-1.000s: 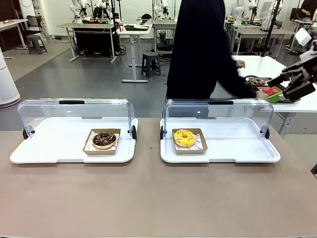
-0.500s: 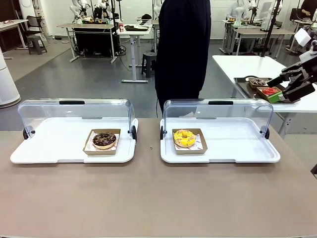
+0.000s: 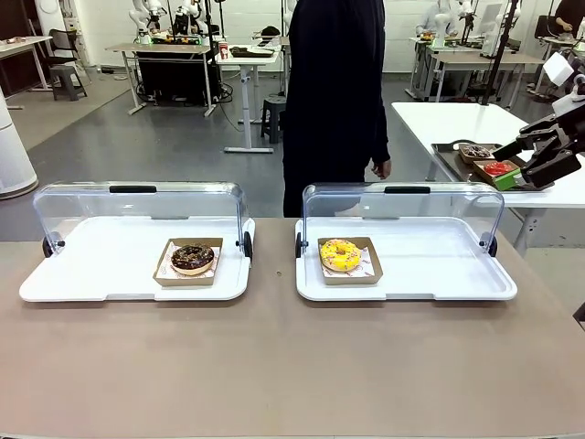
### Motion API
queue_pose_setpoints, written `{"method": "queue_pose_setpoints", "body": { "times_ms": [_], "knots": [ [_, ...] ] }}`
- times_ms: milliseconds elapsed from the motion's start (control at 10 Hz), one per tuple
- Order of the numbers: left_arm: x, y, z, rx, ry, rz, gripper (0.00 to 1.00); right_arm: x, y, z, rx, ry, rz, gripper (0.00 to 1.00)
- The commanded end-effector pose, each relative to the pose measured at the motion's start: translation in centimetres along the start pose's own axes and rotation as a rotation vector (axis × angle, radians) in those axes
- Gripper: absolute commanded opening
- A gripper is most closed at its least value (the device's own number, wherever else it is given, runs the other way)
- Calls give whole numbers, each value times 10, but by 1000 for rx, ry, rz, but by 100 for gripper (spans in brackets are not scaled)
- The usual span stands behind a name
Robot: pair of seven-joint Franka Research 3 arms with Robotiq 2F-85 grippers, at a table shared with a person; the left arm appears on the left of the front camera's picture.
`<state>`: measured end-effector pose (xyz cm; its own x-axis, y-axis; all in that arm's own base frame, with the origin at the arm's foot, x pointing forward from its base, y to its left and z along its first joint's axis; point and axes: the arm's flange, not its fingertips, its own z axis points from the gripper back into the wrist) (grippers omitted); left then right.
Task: Provide the desired donut to the person.
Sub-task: Place the picked Paper togo box onto the Handle tray extended by the person.
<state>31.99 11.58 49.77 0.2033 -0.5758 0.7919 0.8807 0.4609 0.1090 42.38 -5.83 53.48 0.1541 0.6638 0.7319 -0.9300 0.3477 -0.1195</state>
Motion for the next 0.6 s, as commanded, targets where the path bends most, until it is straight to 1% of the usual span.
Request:
{"method": "queue_pose_setpoints", "body": {
  "times_ms": [0, 500],
  "knots": [
    [0, 0, 0, 1, -1, 6, 100, 0, -1, -1, 6, -12, 3, 100],
    [0, 0, 0, 1, -1, 6, 100, 0, -1, -1, 6, -12, 3, 100]
  ]
}}
